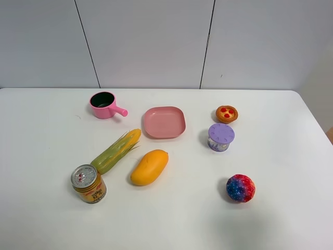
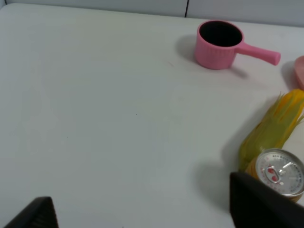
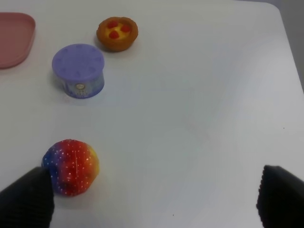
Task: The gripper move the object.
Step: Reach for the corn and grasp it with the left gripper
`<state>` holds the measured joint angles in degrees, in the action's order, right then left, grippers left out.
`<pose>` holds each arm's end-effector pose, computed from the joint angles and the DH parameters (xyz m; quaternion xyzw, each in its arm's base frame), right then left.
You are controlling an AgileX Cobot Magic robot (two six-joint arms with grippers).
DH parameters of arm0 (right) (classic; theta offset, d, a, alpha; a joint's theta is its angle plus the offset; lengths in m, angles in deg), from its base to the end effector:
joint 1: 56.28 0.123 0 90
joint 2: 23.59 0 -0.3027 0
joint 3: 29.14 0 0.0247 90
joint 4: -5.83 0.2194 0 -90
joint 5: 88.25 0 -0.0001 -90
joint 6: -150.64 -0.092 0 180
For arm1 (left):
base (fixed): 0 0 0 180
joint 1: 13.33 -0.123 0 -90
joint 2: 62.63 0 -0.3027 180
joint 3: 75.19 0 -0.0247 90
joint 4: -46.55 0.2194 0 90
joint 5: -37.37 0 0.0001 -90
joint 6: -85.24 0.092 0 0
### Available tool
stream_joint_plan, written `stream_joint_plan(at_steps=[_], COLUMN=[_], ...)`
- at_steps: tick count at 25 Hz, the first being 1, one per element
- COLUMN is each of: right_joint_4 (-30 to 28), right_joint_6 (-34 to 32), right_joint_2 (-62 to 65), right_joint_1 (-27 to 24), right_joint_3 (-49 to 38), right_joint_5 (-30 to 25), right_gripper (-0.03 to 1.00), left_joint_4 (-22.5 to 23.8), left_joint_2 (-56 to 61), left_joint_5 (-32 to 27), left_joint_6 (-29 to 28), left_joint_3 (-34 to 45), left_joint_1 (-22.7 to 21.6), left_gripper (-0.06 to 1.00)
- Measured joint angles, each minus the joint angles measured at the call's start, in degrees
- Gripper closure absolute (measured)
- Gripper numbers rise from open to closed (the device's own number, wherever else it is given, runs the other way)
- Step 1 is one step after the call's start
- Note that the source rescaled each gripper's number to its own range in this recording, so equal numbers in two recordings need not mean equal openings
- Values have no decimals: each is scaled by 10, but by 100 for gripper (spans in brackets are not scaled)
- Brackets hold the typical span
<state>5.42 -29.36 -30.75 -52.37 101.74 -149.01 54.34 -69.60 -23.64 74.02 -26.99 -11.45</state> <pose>-0.0495 -0.0040 0.2612 -0.0290 0.8523 0.0142 0.5220 -0.0520 0.0126 0.2652 -0.0724 0.8438 0.0072 0.5317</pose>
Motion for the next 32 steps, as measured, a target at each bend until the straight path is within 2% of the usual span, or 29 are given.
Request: stream_joint_plan(at_steps=[1,32], right_joint_4=[0,0], right_joint_6=[0,0], right_joint_2=[0,0], right_joint_1=[0,0], right_joint_3=[0,0], right_joint_5=[0,0], right_gripper=[-3,-3], left_joint_4=[0,-4], left_joint_2=[0,-8], left_joint_5=[0,4], left_joint_6=[0,-4], left_joint_3=[0,-5], left_joint_1=[0,0], left_gripper=[19,19])
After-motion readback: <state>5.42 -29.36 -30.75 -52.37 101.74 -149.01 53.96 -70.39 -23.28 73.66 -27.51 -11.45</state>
